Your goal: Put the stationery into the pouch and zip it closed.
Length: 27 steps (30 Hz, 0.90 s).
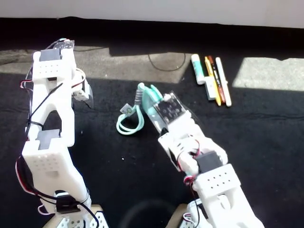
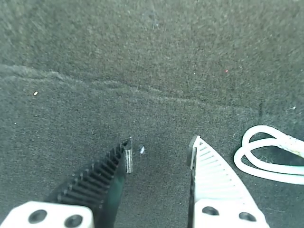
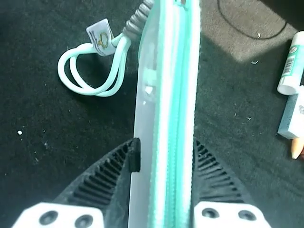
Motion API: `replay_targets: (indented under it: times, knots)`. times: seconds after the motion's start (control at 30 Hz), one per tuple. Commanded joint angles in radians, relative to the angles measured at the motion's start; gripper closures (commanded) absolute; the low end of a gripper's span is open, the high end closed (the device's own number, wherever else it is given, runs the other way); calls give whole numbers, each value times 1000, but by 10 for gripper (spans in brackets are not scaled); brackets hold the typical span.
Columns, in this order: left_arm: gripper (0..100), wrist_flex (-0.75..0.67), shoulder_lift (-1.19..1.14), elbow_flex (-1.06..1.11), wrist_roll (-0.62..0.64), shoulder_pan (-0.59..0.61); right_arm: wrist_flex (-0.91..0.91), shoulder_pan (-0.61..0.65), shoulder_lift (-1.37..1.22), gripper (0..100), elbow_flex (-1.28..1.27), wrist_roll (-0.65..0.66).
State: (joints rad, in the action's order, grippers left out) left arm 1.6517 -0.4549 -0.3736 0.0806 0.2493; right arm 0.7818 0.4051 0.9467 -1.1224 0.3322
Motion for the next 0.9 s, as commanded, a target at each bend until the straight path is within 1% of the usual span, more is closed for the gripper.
replay_targets:
  times: [0.0, 0.07, 0.13, 0.27, 0.4, 0.5, 0.57, 0.6, 0.67, 0.73, 0.87]
  knots:
    - [794, 11, 8, -31, 8, -10, 8, -15, -97, 941, 65, 0]
    - [794, 11, 7, -30, 8, -10, 39, -15, -214, 942, 168, 0]
    - [794, 11, 7, -30, 6, -8, 117, -15, -352, 929, 320, -2]
    - [794, 31, 7, -30, 6, -8, 367, -15, -634, 890, 713, -2]
    - [794, 31, 5, -30, 6, -8, 621, -10, -883, 890, 1087, -2]
    - [794, 31, 4, -30, 5, -8, 751, -8, -1043, 890, 1310, -3]
    - [794, 31, 1, -30, 5, -8, 822, -15, -1142, 893, 1426, -2]
    - [794, 31, 1, -30, 5, -8, 857, -16, -1188, 910, 1475, -2]
    - [794, 31, 1, -30, 5, -8, 900, -16, -1260, 990, 1560, 0]
    - [794, 31, -1, -30, 5, -8, 921, -16, -1296, 986, 1630, 0]
    - [794, 31, -1, -30, 5, -8, 929, -10, -1274, 993, 1776, 2]
